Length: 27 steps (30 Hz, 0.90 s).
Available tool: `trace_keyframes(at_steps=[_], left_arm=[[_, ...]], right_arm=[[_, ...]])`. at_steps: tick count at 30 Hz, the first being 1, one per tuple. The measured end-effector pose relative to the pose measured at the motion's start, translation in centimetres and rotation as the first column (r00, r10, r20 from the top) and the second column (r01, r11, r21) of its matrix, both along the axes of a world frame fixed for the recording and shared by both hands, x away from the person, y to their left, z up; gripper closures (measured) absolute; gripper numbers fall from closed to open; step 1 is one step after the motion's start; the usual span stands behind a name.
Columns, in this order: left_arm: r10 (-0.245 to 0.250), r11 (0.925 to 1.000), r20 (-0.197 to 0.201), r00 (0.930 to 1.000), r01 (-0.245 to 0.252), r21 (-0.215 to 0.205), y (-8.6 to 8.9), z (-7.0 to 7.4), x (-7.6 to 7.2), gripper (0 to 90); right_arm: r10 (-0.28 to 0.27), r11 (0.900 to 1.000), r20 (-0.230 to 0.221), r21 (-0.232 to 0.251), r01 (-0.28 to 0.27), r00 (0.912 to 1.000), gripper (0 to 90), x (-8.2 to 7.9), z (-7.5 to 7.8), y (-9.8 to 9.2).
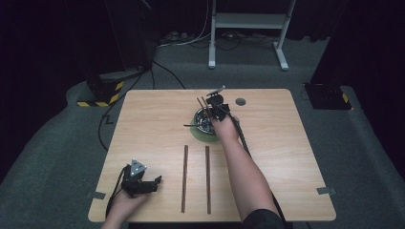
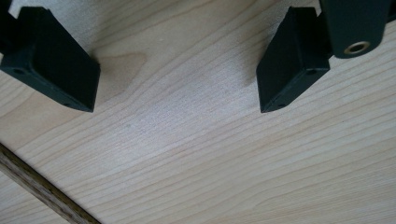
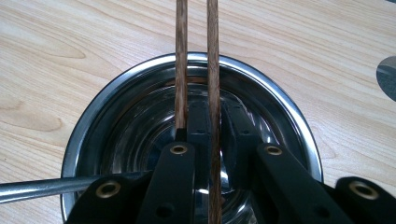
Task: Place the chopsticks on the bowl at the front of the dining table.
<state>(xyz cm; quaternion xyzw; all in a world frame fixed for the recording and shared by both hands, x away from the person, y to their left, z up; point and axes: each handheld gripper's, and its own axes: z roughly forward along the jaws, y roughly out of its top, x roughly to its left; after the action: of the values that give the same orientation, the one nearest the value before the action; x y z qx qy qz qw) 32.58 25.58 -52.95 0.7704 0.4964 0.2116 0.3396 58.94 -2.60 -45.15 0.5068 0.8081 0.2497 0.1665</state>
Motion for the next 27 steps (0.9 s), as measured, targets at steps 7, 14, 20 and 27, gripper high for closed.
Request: trace_keyframes(at_steps=[7, 14, 20, 27], left_arm=[[0.000, 1.0000, 0.000, 1.0000, 0.000, 0.000, 0.0, 0.0, 0.0, 13.4], [-0.003, 1.0000, -0.001, 1.0000, 0.003, 0.000, 0.0, 0.0, 0.0, 13.4], [-0.002, 1.0000, 0.000, 1.0000, 0.002, -0.002, 0.0, 0.0, 0.0, 13.4], [-0.005, 1.0000, 0.000, 1.0000, 0.005, 0.000, 0.0, 0.0, 0.1, 13.4]], right_arm=[[0.003, 1.000, 0.011, -0.003, -0.003, 0.9999, 79.7, -0.2, 0.3, 0.0], [0.008, 1.000, 0.031, 0.003, -0.008, 0.9995, 78.8, -0.7, 1.0, -0.3], [0.027, 1.000, 0.053, 0.013, -0.028, 0.9982, 77.8, -1.9, 1.5, -0.8], [0.045, 0.998, 0.090, 0.045, -0.050, 0.9949, 75.0, -4.9, 2.0, -2.8]])
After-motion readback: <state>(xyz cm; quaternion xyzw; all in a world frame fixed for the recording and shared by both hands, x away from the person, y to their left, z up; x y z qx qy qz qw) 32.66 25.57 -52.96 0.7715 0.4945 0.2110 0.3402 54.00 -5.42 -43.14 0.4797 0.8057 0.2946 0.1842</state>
